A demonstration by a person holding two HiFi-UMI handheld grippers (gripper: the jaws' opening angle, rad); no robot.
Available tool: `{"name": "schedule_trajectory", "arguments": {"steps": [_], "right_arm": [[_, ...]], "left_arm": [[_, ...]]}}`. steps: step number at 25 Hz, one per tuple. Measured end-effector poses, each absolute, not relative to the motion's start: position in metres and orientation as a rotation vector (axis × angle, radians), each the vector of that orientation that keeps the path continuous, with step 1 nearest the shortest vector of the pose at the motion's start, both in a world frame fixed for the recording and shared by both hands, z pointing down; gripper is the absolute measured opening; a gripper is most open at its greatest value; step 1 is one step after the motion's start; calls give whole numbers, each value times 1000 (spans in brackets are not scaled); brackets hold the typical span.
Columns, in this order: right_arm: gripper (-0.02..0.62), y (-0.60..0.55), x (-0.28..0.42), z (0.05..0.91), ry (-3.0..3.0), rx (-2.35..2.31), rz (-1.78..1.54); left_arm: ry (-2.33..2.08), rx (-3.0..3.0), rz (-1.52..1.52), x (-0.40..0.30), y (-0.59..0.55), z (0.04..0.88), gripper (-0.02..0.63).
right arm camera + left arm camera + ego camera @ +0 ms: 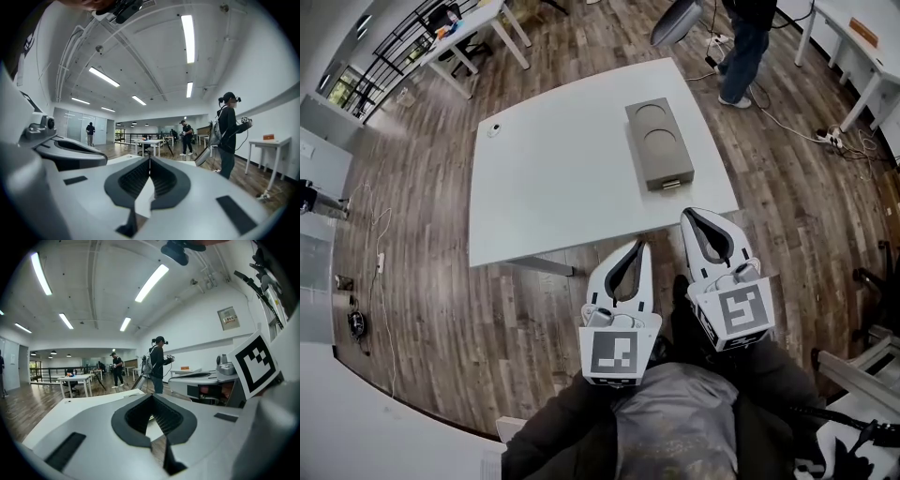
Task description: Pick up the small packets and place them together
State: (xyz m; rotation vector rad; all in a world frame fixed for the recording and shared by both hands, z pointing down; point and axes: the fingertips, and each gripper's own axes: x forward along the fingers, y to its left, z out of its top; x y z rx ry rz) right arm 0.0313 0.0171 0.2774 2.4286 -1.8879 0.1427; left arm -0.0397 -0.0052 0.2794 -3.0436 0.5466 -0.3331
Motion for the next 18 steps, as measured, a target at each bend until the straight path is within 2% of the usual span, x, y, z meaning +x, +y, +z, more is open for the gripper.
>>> {"name": "schedule_trajectory", "arguments": {"steps": [9, 18], "right_arm": [[5, -25, 82, 313, -1874, 2414, 273], [5, -55, 125, 304, -1921, 2396, 248]], "left_arm": [[495, -3101, -442, 22, -43, 312, 2], [507, -3080, -449, 73, -65, 304, 1]]}}
